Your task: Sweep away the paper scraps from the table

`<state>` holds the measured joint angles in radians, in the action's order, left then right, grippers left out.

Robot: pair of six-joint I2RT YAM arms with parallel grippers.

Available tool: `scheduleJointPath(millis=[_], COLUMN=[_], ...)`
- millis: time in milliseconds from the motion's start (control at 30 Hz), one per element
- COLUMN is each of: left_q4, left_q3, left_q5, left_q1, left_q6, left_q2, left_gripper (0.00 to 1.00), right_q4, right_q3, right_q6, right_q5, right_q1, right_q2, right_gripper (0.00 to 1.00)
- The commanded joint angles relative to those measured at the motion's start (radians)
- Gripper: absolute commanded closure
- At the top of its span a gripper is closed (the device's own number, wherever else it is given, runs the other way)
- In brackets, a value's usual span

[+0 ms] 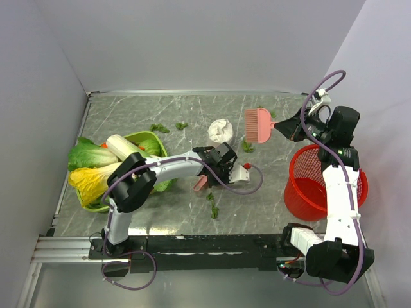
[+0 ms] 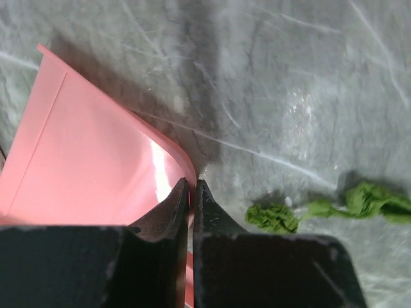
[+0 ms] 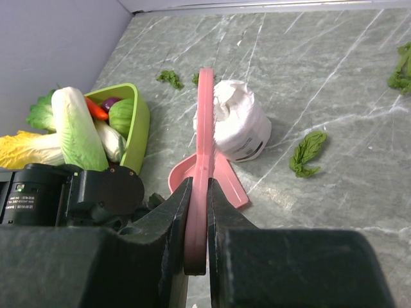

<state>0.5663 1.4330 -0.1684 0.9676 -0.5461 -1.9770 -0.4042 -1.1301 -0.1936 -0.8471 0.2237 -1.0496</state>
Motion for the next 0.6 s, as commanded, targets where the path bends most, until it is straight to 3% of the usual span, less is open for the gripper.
scheduleJointPath(millis=[0, 200, 433, 567], left_q4=[0.049, 0.012, -0.117, -0.244], left_q3=[0.004, -0.022, -0.199, -0.361], left_q5=[-0.072, -0.102, -0.197, -0.043], left_q1=[0.002, 0.0, -0.084, -0.102], left_q6=[-0.195, -0.135, 0.199, 0.29], left_q2=[0.023, 0.113, 0.416, 0.53], left_gripper=[0.93, 0.55, 0.45, 0.37], right_q4=[0.047, 0.033, 0.038, 0.047], right_q3=[-0.027, -0.04, -0.048, -0.054], right_q6=[-0.006, 0.0, -0.003, -0.015], right_q5=[-0.018, -0.021, -0.023, -0.015], right_q1=[0.009, 0.009, 0.009, 0.011], right_q2=[0.02, 0.01, -0.015, -0.035], right_gripper=[1.0, 1.0, 1.0, 1.0])
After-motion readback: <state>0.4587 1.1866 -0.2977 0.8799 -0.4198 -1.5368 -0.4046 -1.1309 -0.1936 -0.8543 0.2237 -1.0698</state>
